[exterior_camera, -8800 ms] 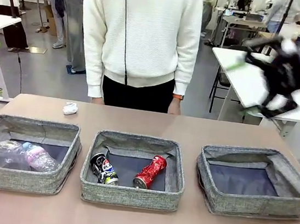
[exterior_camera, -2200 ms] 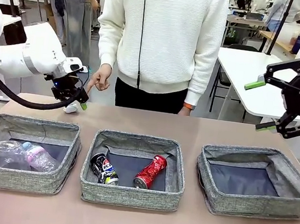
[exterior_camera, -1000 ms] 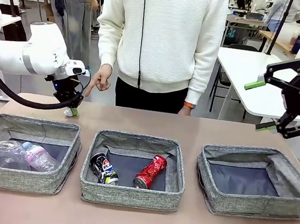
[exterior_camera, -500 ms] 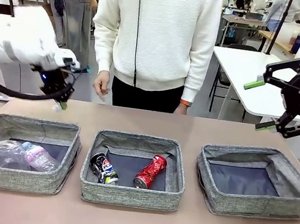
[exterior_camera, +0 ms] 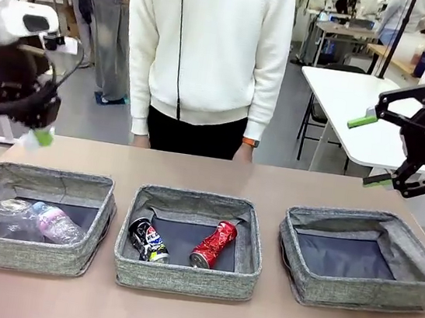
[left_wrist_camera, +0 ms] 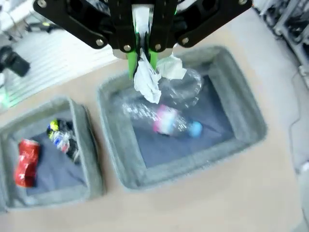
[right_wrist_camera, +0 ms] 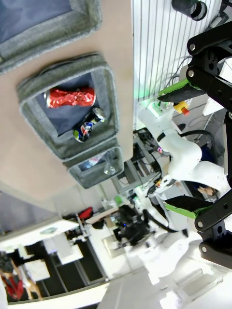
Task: Sort the waste into the appropriate baskets.
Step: Pick up the waste item pointed out by the person.
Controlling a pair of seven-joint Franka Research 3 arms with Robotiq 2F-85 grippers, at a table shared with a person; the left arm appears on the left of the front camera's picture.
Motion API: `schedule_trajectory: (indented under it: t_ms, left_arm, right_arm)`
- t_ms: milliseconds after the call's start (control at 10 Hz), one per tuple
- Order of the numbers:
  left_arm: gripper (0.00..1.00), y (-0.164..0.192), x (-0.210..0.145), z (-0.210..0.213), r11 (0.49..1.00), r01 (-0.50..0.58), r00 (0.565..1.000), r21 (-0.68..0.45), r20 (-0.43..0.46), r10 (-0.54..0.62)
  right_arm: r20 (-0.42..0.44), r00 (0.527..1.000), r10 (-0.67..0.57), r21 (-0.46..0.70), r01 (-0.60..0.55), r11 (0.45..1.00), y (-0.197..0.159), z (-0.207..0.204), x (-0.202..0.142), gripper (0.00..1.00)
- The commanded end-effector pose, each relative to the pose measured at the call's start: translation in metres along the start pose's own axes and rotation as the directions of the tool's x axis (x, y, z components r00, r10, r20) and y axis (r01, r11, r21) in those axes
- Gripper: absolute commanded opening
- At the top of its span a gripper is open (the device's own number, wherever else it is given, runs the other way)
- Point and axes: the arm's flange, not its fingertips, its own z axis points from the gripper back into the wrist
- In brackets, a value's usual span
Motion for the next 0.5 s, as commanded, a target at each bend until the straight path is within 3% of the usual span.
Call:
schedule_trajectory:
  t_ms: [0, 100, 200, 400]
  left_arm:
    - [0.0, -0.013, -0.035, -0.019, 1.0, 0.003, 0.997, 0.008, 0.077, -0.004]
    - [0.0, 0.002, -0.026, -0.016, 0.999, -0.017, 0.995, -0.047, 0.102, 0.022]
    - [0.0, -0.015, -0.029, -0.003, 1.0, 0.02, 0.999, 0.006, 0.03, -0.02]
    - [0.0, -0.015, -0.029, -0.003, 1.0, 0.02, 0.999, 0.006, 0.03, -0.02]
  right_arm:
    - [-0.01, 1.0, 0.019, 0.019, -0.018, 1.0, 0.001, 0.0, 0.002, 1.0]
    - [-0.01, 1.0, 0.019, 0.019, -0.018, 1.0, 0.001, 0.0, 0.002, 1.0]
    - [-0.01, 1.0, 0.019, 0.019, -0.018, 1.0, 0.001, 0.0, 0.002, 1.0]
    - [-0.01, 1.0, 0.019, 0.019, -0.018, 1.0, 0.001, 0.0, 0.002, 1.0]
